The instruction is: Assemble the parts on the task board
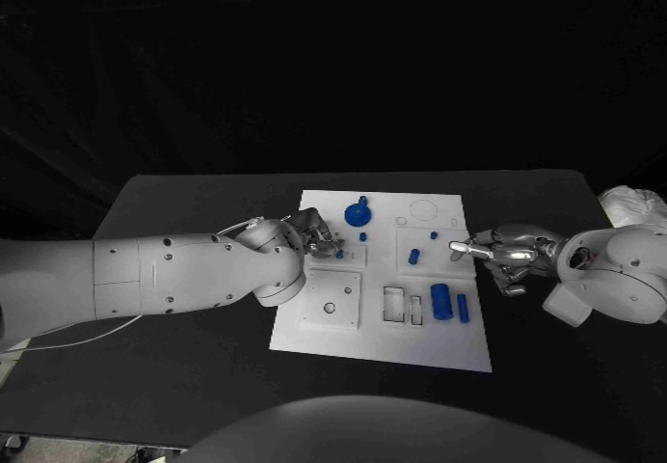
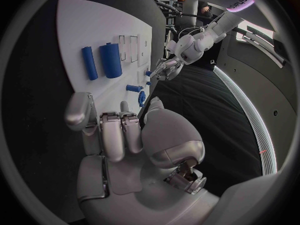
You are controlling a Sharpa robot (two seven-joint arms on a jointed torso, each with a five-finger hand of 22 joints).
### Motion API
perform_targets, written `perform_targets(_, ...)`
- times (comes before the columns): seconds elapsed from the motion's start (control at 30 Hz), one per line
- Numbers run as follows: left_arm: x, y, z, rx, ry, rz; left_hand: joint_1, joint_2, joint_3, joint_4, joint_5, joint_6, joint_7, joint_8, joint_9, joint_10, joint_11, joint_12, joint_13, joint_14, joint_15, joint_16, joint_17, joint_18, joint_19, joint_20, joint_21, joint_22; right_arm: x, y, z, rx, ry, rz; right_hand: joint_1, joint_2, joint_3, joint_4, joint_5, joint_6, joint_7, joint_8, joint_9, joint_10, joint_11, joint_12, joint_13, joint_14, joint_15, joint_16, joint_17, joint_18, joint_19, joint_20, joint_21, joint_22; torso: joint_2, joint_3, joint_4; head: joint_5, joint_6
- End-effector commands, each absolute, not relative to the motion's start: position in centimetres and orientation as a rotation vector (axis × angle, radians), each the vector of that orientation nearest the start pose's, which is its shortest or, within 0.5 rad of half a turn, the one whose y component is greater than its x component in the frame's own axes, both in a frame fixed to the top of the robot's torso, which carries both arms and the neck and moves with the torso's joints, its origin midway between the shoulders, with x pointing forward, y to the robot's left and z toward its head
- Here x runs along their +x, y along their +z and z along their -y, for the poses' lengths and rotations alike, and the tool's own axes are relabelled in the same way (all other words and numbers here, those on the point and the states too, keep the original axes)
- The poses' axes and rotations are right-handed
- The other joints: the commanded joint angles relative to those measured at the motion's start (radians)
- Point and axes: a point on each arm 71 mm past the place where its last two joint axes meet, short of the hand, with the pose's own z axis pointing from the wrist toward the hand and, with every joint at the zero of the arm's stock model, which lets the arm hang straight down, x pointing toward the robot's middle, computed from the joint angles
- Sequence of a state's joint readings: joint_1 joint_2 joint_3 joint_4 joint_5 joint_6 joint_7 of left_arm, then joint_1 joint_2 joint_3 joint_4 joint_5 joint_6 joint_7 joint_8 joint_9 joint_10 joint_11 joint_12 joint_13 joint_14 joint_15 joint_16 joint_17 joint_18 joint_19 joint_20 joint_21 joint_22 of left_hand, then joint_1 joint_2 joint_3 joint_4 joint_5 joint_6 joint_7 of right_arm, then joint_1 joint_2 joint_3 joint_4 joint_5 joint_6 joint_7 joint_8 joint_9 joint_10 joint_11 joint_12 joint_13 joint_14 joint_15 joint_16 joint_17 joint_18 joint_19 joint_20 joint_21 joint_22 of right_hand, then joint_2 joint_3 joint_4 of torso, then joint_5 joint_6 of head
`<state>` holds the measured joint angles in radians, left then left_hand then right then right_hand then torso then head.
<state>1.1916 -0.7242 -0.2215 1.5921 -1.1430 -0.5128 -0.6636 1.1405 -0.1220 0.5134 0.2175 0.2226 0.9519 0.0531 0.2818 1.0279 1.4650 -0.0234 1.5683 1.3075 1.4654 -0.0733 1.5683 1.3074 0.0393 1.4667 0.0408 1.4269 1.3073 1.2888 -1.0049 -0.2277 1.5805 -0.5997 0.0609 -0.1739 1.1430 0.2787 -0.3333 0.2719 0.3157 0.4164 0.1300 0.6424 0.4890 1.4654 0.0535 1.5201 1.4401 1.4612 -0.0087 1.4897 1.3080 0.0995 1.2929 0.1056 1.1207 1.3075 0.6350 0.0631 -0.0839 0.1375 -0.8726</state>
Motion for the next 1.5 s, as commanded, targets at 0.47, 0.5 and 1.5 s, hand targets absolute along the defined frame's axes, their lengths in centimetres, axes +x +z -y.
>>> perform_targets(0.47,44.4,-26.14,-16.43,-0.444,-0.384,-1.967,0.003,0.012,-0.037,0.013,-0.006,-0.018,0.005,0.001,0.002,0.106,0.009,0.002,0.263,0.105,0.007,0.002,0.263,0.001,0.016,0.004,-0.01,0.187,44.25,-23.7,26.3,0.6,0.926,-2.312,0.008,0.001,0.006,-0.001,0.004,-0.007,-0.001,-0.004,-0.002,0.012,-0.007,-0.003,0.063,0.031,0.002,-0.007,0.176,0.0,-0.006,0.0,-0.004,0.131,0.0,0.0002,-0.0002,0.002,0.0)
perform_targets(0.5,44.4,-26.16,-16.43,-0.444,-0.384,-1.968,0.003,0.012,-0.039,0.013,-0.006,-0.019,0.005,0.001,0.002,0.106,0.01,0.002,0.263,0.105,0.007,0.002,0.263,0.001,0.016,0.004,-0.01,0.187,44.24,-23.71,26.3,0.6,0.926,-2.312,0.008,0.001,0.006,-0.001,0.004,-0.007,-0.001,-0.004,-0.002,0.012,-0.007,-0.003,0.063,0.031,0.002,-0.007,0.176,0.0,-0.006,0.0,-0.004,0.131,0.0,0.0002,-0.0003,0.002,0.0)
perform_targets(1.5,44.24,-26.52,-16.08,-0.423,-0.382,-2.004,0.008,0.016,-0.07,0.025,-0.013,-0.029,0.008,0.001,0.003,0.106,0.013,0.002,0.263,0.105,0.011,0.002,0.263,0.002,0.013,0.007,-0.017,0.186,44.18,-23.78,26.4,0.603,0.923,-2.314,0.01,0.001,0.007,-0.002,0.006,-0.008,0.0,-0.004,-0.002,0.012,-0.007,-0.003,0.063,0.031,0.002,-0.007,0.177,0.001,-0.006,0.0,-0.005,0.131,0.0,0.0,-0.0011,0.002,0.0)
